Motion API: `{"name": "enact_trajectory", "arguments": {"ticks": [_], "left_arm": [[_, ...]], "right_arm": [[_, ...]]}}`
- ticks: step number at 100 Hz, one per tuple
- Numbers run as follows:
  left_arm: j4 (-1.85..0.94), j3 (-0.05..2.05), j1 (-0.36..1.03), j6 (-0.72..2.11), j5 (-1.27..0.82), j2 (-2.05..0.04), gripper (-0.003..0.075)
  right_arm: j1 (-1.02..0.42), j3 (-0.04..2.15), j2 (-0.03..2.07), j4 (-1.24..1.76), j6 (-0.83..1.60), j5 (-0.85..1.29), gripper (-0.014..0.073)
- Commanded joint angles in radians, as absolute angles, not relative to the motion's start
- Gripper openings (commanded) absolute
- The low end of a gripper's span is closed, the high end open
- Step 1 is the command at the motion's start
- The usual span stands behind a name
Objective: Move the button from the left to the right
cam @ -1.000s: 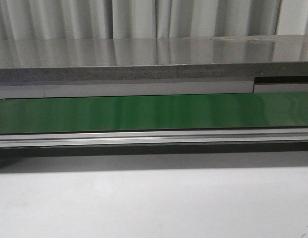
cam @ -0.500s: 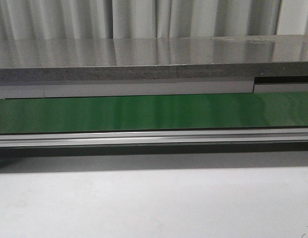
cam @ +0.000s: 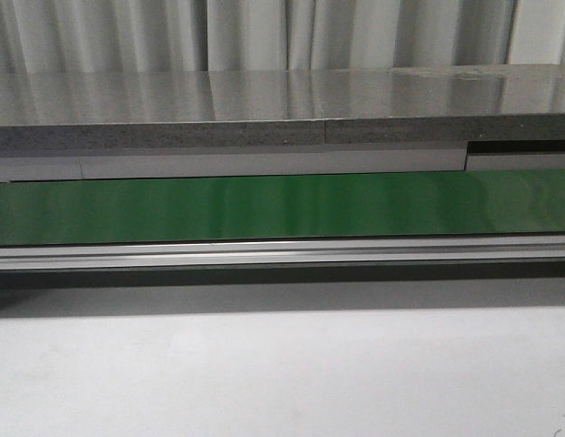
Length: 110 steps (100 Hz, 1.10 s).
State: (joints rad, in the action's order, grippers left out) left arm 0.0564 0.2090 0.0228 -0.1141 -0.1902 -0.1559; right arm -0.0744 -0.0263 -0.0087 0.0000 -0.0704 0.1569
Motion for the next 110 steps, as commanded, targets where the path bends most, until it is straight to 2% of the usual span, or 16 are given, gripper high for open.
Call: {"name": "enact_trajectory", "arguments": {"ticks": [1, 36, 53, 110], "left_arm": [[0.114, 0.200, 0.030, -0.199, -0.091, -0.124, -0.0021], [0.107, 0.014, 0.030, -0.199, -0.028, 0.034, -0.0021], [0.105, -0.046, 0.030, -0.199, 0.062, 0.035, -0.0021], [0.105, -0.048, 0.030, -0.199, 0.064, 0.035, -0.0021]], "right_arm": [[-0.078, -0.010, -0.027, 0.000, -0.071, 0.067, -0.0068], [-0.078, -0.010, -0.027, 0.000, -0.071, 0.067, -0.0068], [-0.078, -0.010, -0.025, 0.000, -0.071, 0.067, -0.0068], [-0.078, -0.010, -0.025, 0.000, -0.071, 0.067, -0.0068]]}}
